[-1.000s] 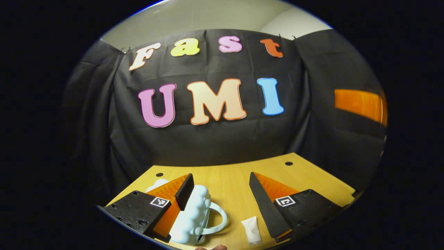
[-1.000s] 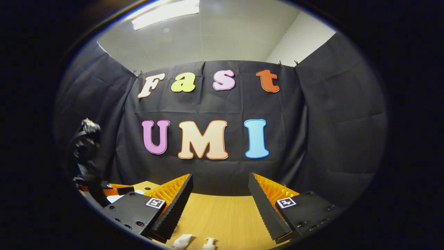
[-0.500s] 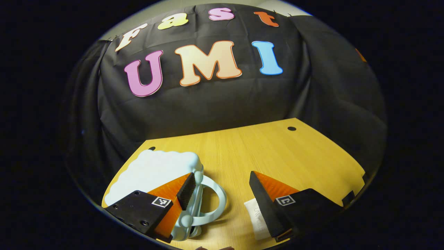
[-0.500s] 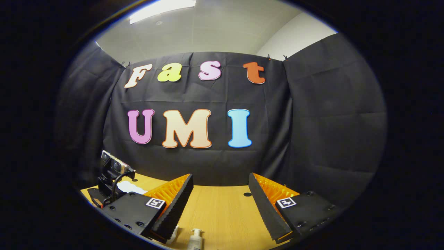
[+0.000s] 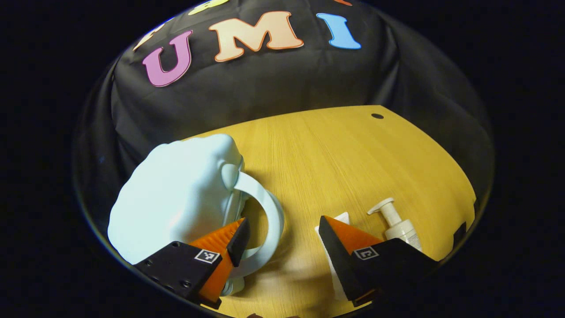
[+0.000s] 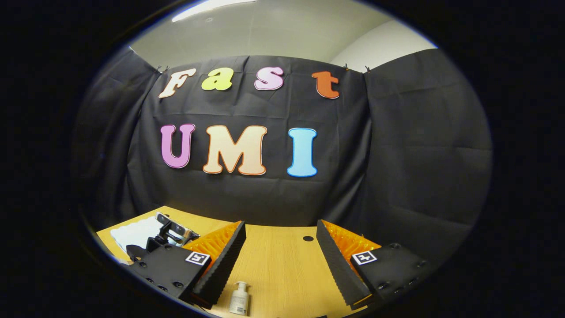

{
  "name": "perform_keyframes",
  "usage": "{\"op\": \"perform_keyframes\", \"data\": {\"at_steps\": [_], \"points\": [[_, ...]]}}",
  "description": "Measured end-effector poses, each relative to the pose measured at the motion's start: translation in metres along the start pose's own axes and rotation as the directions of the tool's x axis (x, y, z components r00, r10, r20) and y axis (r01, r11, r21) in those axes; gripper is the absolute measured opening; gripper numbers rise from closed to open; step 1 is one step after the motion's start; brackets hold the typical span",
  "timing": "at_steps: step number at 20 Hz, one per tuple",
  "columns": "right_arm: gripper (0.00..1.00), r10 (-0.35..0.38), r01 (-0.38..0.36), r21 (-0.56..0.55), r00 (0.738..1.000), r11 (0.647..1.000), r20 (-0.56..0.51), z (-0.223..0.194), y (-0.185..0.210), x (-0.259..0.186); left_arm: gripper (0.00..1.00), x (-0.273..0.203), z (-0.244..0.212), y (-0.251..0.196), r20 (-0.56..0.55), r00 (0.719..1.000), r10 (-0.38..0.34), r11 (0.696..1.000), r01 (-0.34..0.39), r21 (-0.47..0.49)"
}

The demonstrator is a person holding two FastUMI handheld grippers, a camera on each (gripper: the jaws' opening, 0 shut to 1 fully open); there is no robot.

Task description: First open the suitcase, pack the skin care products into it, and then close the suitcase.

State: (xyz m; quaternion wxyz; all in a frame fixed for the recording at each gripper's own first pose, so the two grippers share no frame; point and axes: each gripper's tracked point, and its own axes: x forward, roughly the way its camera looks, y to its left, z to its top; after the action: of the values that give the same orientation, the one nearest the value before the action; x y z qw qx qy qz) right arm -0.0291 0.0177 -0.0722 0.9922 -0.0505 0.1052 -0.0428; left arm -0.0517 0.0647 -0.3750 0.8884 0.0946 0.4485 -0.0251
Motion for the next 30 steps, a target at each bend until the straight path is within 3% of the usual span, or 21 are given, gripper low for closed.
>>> {"op": "perform_keyframes", "data": {"at_steps": [4,7,9,10,11,12,15,22,30], "points": [[1.00,0.005,-0.005,-0.008,1.000,1.000,-0.007,-0.004,0.001,0.001,0.88,0.016,-0.010,-0.012,-0.052,0.998,-0.031,0.998,0.033,0.048],[1.00,0.000,0.000,-0.007,1.000,1.000,-0.003,-0.003,-0.002,0.002,0.78,0.021,-0.009,-0.009,-0.062,0.998,-0.013,0.997,0.017,0.071],[1.00,-0.004,0.004,-0.002,1.000,1.000,-0.006,-0.005,-0.005,0.003,0.66,0.021,-0.004,0.001,-0.052,0.998,0.025,0.995,-0.020,0.099],[1.00,-0.004,0.004,0.004,1.000,1.000,-0.007,-0.006,-0.006,0.004,0.47,0.021,-0.003,0.007,-0.051,0.997,0.054,0.992,-0.048,0.113],[1.00,-0.003,0.003,0.010,1.000,1.000,-0.006,-0.005,-0.005,0.004,0.35,0.019,-0.002,0.013,-0.068,0.995,0.069,0.991,-0.061,0.122],[1.00,-0.002,0.002,0.015,1.000,1.000,-0.003,-0.006,-0.005,0.005,0.12,0.023,-0.006,0.009,-0.083,0.995,0.055,0.992,-0.045,0.119],[0.99,0.012,-0.012,0.022,1.000,1.000,0.008,-0.004,-0.001,0.006,0.06,0.015,0.001,0.006,-0.097,0.995,0.022,0.994,-0.011,0.112],[1.00,0.093,-0.095,0.060,0.995,0.994,0.032,-0.004,0.026,0.010,0.00,-0.026,0.036,0.004,-0.065,0.991,-0.116,0.992,0.113,-0.047],[1.00,0.178,-0.182,0.084,0.983,0.980,0.051,-0.001,0.059,0.017,0.00,-0.071,0.093,0.056,0.023,0.997,-0.075,0.994,0.076,-0.076]]}}
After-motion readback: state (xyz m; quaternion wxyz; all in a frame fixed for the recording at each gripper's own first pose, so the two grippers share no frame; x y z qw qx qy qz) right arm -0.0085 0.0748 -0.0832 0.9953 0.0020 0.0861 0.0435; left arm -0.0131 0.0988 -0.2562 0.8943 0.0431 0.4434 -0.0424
